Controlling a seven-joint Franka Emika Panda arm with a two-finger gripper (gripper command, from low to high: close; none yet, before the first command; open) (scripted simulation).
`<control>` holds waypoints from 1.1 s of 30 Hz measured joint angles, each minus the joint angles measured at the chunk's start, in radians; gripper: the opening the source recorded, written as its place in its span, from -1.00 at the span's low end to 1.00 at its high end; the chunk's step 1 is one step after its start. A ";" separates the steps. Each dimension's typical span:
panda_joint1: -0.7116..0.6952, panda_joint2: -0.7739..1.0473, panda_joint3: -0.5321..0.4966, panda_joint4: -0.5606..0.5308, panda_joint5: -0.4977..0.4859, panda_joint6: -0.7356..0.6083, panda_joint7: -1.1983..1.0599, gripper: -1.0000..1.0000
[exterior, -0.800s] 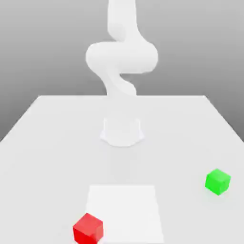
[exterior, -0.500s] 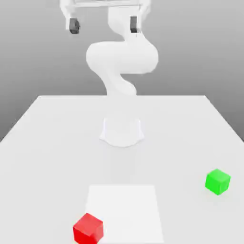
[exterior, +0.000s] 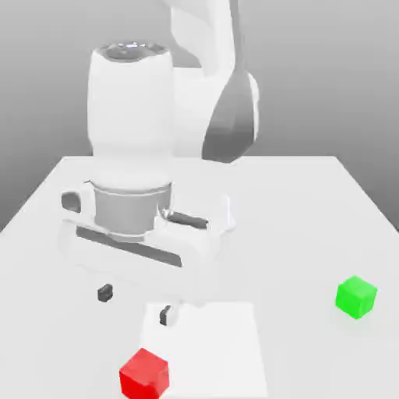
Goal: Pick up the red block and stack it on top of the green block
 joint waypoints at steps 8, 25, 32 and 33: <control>-0.004 0.241 -0.005 0.017 0.017 0.165 0.017 -1.00; 0.135 -0.023 0.186 -0.100 0.023 0.022 -0.129 -1.00; 0.458 -0.159 0.409 -0.222 0.050 0.009 -0.351 -1.00; 0.530 -0.176 0.423 -0.239 0.050 0.007 -0.381 -1.00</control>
